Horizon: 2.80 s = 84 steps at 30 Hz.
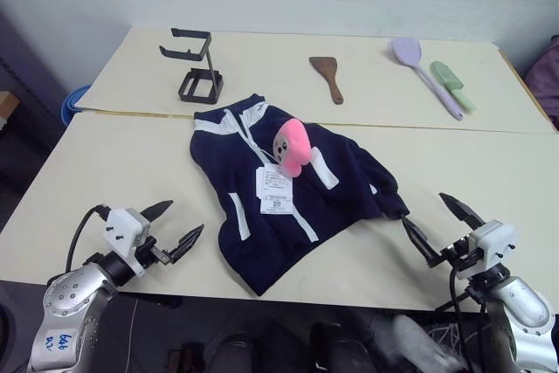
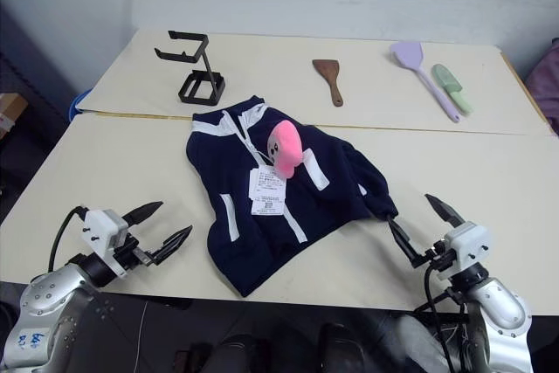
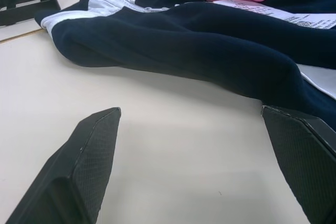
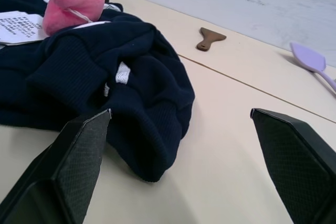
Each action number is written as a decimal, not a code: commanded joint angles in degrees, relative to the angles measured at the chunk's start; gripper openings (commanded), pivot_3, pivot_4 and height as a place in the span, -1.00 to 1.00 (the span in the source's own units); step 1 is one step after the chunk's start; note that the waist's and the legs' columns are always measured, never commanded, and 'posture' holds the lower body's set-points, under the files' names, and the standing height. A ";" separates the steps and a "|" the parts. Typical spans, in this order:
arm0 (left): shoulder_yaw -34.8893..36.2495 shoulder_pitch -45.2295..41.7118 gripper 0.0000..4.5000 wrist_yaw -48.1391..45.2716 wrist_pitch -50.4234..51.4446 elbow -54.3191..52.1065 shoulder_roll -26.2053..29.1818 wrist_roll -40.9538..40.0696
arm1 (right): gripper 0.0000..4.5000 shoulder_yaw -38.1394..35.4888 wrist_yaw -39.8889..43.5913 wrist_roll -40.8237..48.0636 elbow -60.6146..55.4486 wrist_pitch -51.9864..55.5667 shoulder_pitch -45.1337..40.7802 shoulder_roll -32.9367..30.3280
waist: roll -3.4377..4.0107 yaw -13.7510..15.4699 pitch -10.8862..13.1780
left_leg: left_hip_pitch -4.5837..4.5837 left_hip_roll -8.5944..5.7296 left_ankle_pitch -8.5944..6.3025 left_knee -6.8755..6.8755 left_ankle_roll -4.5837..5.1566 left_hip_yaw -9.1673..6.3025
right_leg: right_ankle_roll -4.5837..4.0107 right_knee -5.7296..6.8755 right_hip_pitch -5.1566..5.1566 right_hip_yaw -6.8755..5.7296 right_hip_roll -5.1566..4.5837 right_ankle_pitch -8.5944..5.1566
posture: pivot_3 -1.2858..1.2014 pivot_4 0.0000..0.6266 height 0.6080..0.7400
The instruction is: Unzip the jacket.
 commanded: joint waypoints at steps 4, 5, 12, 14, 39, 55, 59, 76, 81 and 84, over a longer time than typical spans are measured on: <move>1.01 -1.13 1.00 -1.11 1.08 -0.98 0.45 -2.89 | 0.98 -0.01 2.10 0.63 -2.66 0.08 0.70 -1.26 | 0.00 0.01 0.00 | 0.00 0.00 0.00 0.00 0.00 0.01 | 0.00 0.00 0.00 0.01 0.00 0.00 | 0.03 -0.52 1.00; 1.25 -1.22 1.00 -2.36 2.39 -1.00 0.70 -4.86 | 0.98 0.08 2.24 0.62 -2.64 0.03 0.69 -1.21 | 0.00 0.02 0.00 | 0.00 0.00 0.00 0.00 0.00 0.01 | 0.00 0.00 0.00 0.01 0.00 0.00 | 0.03 -0.52 1.00; 2.65 -2.43 1.00 -4.21 3.85 -0.46 1.67 -7.34 | 0.98 0.62 3.71 0.83 -2.51 -0.04 0.67 -1.27 | 0.00 -0.02 0.00 | 0.00 0.00 0.01 0.00 0.00 0.01 | 0.00 0.05 0.00 0.00 0.01 0.00 | 0.03 -0.52 1.00; 2.65 -2.61 1.00 -4.46 3.79 -0.27 1.83 -7.20 | 0.98 0.66 4.17 0.88 -2.44 -0.05 0.68 -1.25 | 0.00 -0.02 0.00 | 0.00 -0.01 0.01 0.00 0.00 0.02 | 0.00 0.07 0.00 0.00 0.02 0.00 | 0.03 -0.52 1.00; -21.30 -57.89 0.87 -2.19 -0.05 48.47 -18.75 7.78 | 1.00 4.59 6.41 7.33 -15.49 -0.94 3.80 3.83 | -0.17 1.32 0.05 | -0.06 -0.46 0.27 0.08 0.32 0.18 | 0.29 0.10 0.09 -0.41 0.27 0.15 | 0.03 -0.52 1.00; -9.36 -50.50 -0.99 5.89 -4.74 42.16 -20.14 3.89 | 1.00 8.99 6.91 7.75 -19.07 1.28 1.14 3.49 | -0.26 0.62 0.10 | -0.04 -0.41 0.32 0.09 0.40 0.14 | 0.37 0.16 0.08 -0.43 0.10 0.20 | 0.03 -0.52 1.00; 2.77 -40.98 -0.99 13.42 -4.05 23.39 -17.56 -4.26 | 1.00 14.49 12.33 8.20 -20.04 3.29 -2.97 1.94 | -0.37 -0.50 0.17 | -0.04 -0.26 0.31 0.09 0.36 0.09 | 0.37 0.12 0.08 -0.32 -0.07 0.20 | 0.03 -0.52 1.00; 23.27 -19.28 -0.42 31.49 19.99 12.59 -1.12 -6.31 | 1.00 20.39 20.73 6.37 -13.69 3.90 -8.62 0.17 | -0.69 1.36 0.06 | -0.08 -0.56 0.18 0.10 0.25 -0.63 | 0.27 0.11 0.35 -0.54 -0.53 0.15 | 0.03 -0.52 1.00; 21.61 -19.32 0.28 26.98 13.35 9.87 1.21 -4.33 | 1.00 20.27 21.03 6.78 -14.92 5.07 -6.41 -0.70 | -0.71 1.30 0.06 | -0.09 -0.44 0.18 0.08 0.18 -0.60 | 0.23 0.09 0.34 -0.63 -0.33 0.13 | 0.03 -0.52 1.00; 18.08 -18.11 0.56 21.17 6.49 8.09 3.25 -1.47 | 1.00 21.62 20.76 6.46 -17.10 9.70 -5.16 -3.00 | -0.70 1.28 0.05 | -0.08 -0.44 0.19 0.08 0.18 -0.52 | 0.23 0.09 0.33 -0.62 -0.37 0.13 | 0.03 -0.52 1.00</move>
